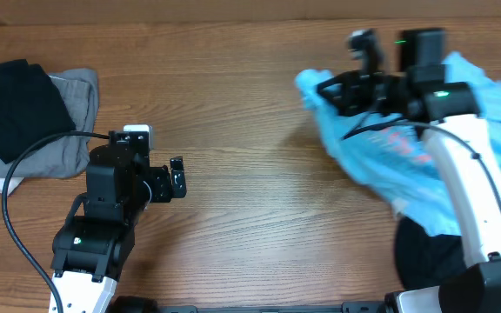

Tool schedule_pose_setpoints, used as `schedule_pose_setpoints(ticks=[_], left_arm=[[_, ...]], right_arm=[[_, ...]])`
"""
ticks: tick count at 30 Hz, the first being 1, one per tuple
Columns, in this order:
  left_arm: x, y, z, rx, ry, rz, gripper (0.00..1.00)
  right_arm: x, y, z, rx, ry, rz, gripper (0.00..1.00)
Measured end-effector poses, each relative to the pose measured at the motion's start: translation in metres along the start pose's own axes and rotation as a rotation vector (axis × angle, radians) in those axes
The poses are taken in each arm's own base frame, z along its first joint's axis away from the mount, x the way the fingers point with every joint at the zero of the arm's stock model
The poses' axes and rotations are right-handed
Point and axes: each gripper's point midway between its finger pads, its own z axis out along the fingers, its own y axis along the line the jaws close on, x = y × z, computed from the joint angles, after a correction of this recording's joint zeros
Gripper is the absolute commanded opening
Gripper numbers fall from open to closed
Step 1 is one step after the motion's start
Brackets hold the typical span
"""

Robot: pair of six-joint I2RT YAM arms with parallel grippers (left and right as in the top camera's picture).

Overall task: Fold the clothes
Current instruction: 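Drag the blue T-shirt leftward onto the table center with the right gripper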

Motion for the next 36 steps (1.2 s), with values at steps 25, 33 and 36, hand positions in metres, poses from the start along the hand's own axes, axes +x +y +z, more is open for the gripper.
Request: schedule_pose_setpoints(ticks=[25,33,36], left_arm=[[-0.011,-0.002,0.000,0.009,-0.044,-0.001,1.00],[-0.011,-0.024,0.017,0.122,-0.004,-0.067,1.00],[0.002,-0.044,0.039,0.185,0.084,-0.095,1.00]], right_arm=[[-0.028,-0.020,0.080,0.249,-0.116,-0.008,1.00],[0.026,-0.130,-0.086,0.722,-0.097,0.505,1.00],[0.066,-0.153,-0.139,0.841,-0.068,0.707,1.00]])
